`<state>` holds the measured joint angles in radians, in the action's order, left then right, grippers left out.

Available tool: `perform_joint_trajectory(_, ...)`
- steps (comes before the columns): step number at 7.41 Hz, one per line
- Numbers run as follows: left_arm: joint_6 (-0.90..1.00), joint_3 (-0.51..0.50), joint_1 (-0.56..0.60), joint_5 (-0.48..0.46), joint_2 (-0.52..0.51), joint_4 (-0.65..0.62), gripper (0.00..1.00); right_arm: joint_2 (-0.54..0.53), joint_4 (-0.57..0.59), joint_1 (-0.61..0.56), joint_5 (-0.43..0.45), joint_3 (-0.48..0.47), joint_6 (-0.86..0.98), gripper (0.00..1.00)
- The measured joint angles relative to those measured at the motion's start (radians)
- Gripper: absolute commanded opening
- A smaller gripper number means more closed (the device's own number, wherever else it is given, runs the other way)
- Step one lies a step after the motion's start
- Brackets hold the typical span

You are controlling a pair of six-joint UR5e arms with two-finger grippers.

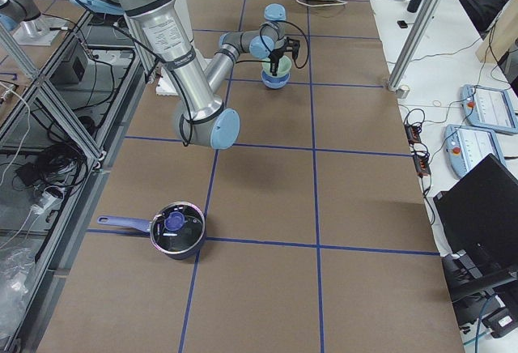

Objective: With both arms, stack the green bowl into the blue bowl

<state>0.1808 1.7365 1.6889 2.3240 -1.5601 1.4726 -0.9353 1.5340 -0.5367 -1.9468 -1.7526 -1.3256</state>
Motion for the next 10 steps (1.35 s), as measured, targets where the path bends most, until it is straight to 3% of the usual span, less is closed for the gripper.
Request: perform_joint_trajectory(10,0.002,0.002,0.0,0.0,0.014,0.002,0.98,0.015,-0.015,0.018,0.029,0.086,0.013,0.0)
